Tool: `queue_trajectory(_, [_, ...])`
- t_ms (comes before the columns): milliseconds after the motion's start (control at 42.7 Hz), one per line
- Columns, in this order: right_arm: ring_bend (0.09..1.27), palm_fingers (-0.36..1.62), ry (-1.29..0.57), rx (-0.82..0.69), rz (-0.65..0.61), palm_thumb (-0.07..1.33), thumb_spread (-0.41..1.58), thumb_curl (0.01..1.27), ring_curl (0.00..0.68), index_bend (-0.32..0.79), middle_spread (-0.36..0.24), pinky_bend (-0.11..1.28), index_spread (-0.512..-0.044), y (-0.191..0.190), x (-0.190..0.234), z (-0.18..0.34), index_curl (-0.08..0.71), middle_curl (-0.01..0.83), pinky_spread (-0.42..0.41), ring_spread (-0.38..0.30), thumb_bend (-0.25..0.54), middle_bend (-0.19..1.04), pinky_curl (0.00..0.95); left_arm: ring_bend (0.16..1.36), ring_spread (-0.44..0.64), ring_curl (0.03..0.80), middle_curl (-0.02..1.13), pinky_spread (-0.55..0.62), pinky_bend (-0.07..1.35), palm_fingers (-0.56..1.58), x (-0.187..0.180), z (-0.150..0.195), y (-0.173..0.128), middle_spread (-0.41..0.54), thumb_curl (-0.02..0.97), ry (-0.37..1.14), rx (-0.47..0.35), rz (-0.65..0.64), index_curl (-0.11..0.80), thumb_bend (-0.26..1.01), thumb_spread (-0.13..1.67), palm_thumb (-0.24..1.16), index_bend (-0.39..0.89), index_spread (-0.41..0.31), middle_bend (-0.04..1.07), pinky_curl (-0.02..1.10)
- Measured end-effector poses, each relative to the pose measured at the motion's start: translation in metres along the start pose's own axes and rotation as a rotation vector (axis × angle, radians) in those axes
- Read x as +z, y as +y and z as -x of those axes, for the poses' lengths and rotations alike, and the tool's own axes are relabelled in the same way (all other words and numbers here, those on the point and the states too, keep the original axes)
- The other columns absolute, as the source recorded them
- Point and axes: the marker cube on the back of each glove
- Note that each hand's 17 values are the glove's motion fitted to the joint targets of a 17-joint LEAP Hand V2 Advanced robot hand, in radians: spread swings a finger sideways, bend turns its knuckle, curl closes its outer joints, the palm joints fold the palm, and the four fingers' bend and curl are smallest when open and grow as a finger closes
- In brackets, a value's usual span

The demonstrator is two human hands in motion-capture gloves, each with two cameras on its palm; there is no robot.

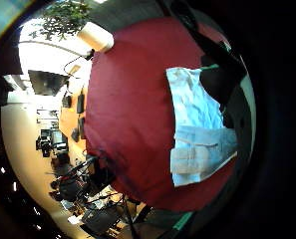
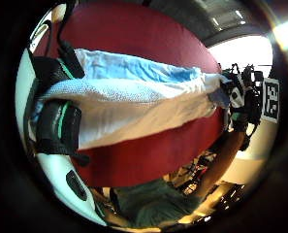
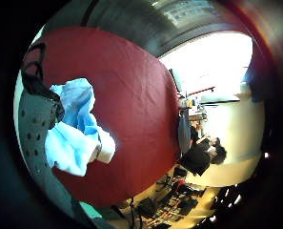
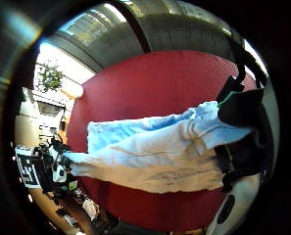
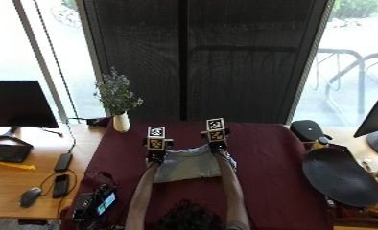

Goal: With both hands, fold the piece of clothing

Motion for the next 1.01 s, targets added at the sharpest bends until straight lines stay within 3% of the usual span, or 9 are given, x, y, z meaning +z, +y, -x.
queue_trajectory(304, [0.78, 1.29, 0.018, 0.040, -0.010, 1.08, 1.10, 0.37, 0.489, 0.15, -0.205, 0.57, -0.290, -0.013, 0.027, -0.002, 0.349, 0.496, -0.317, -0.218, -0.009, 0.39, 0.389, 0.68, -0.35, 0.434, 0.53, -0.04, 0.11, 1.14, 0.038, 0.004, -0.033, -0.340, 0.310, 0.003, -0.050, -0.078, 0.521, -0.01, 1.26, 0.74, 0.22, -0.305, 0.53, 0.23])
queue_trajectory(398, [0.71, 1.01, -0.063, 0.050, -0.103, 1.06, 1.12, 0.36, 0.465, 0.06, -0.211, 0.64, -0.300, 0.002, 0.015, -0.023, 0.310, 0.463, -0.258, -0.215, -0.021, 0.29, 0.405, 0.61, -0.32, 0.422, 0.52, -0.02, 0.16, 0.98, 0.029, 0.017, -0.016, -0.315, 0.309, 0.065, -0.098, -0.166, 0.523, -0.01, 1.26, 0.74, 0.20, -0.288, 0.46, 0.24])
queue_trajectory(445, [0.62, 0.75, -0.095, 0.086, -0.227, 1.05, 1.16, 0.35, 0.459, 0.12, -0.189, 0.66, -0.307, 0.003, 0.009, -0.040, 0.333, 0.446, -0.191, -0.196, -0.018, 0.19, 0.430, 0.60, -0.30, 0.438, 0.52, 0.00, 0.21, 0.86, 0.023, 0.024, -0.015, -0.291, 0.312, 0.058, -0.100, -0.286, 0.509, -0.02, 1.24, 0.73, 0.14, -0.266, 0.40, 0.27])
queue_trajectory(492, [0.58, 0.73, -0.151, 0.143, -0.308, 1.05, 1.18, 0.35, 0.455, 0.13, -0.183, 0.68, -0.310, 0.007, 0.010, -0.055, 0.339, 0.439, -0.163, -0.186, -0.011, 0.17, 0.439, 0.59, -0.28, 0.433, 0.51, 0.02, 0.22, 0.83, 0.019, 0.026, -0.017, -0.275, 0.313, 0.046, -0.082, -0.407, 0.497, -0.02, 1.23, 0.73, 0.12, -0.249, 0.37, 0.28])
queue_trajectory(562, [0.49, 0.62, -0.236, 0.264, -0.182, 1.03, 1.22, 0.34, 0.420, 0.13, -0.155, 0.69, -0.316, 0.039, 0.028, -0.072, 0.328, 0.414, -0.104, -0.153, -0.011, 0.14, 0.429, 0.57, -0.25, 0.416, 0.49, 0.03, 0.23, 0.81, 0.019, 0.023, -0.015, -0.258, 0.317, 0.027, -0.051, -0.488, 0.474, -0.02, 1.22, 0.73, 0.11, -0.233, 0.32, 0.28])
queue_trajectory(702, [0.43, 0.43, -0.389, 0.412, 0.214, 0.86, 1.28, 0.31, 0.388, 0.07, -0.084, 0.79, -0.314, 0.100, 0.082, -0.088, 0.286, 0.379, 0.015, -0.023, -0.059, 0.13, 0.438, 0.50, -0.19, 0.391, 0.47, 0.05, 0.26, 0.77, 0.057, -0.002, 0.013, -0.234, 0.320, 0.013, 0.010, -0.291, 0.452, -0.02, 1.21, 0.72, 0.13, -0.216, 0.27, 0.31])
queue_trajectory(796, [0.44, 0.34, -0.431, 0.460, 0.181, 0.70, 1.31, 0.27, 0.377, 0.06, -0.034, 0.84, -0.303, 0.102, 0.105, -0.092, 0.255, 0.360, 0.065, 0.048, -0.069, 0.14, 0.434, 0.45, -0.13, 0.383, 0.46, 0.07, 0.30, 0.70, 0.083, -0.012, 0.018, -0.200, 0.311, -0.007, 0.013, -0.201, 0.447, -0.03, 1.23, 0.68, 0.15, -0.203, 0.21, 0.34])
queue_trajectory(866, [0.46, 0.30, -0.449, 0.485, 0.298, 0.64, 1.32, 0.26, 0.378, 0.08, -0.004, 0.79, -0.293, 0.116, 0.121, -0.087, 0.244, 0.362, 0.127, 0.079, -0.053, 0.18, 0.421, 0.42, -0.08, 0.374, 0.44, 0.09, 0.32, 0.63, 0.103, -0.020, 0.020, -0.172, 0.299, 0.001, 0.024, -0.120, 0.441, -0.02, 1.28, 0.64, 0.15, -0.195, 0.16, 0.35])
queue_trajectory(1007, [0.42, 0.36, -0.471, 0.522, 0.262, 0.60, 1.33, 0.26, 0.351, 0.11, 0.039, 0.66, -0.269, 0.118, 0.136, -0.081, 0.228, 0.412, 0.191, 0.117, -0.019, 0.37, 0.363, 0.42, 0.02, 0.369, 0.41, 0.16, 0.36, 0.46, 0.123, -0.024, 0.017, -0.100, 0.247, 0.055, 0.043, -0.067, 0.433, -0.05, 1.39, 0.48, 0.15, -0.168, 0.12, 0.37])
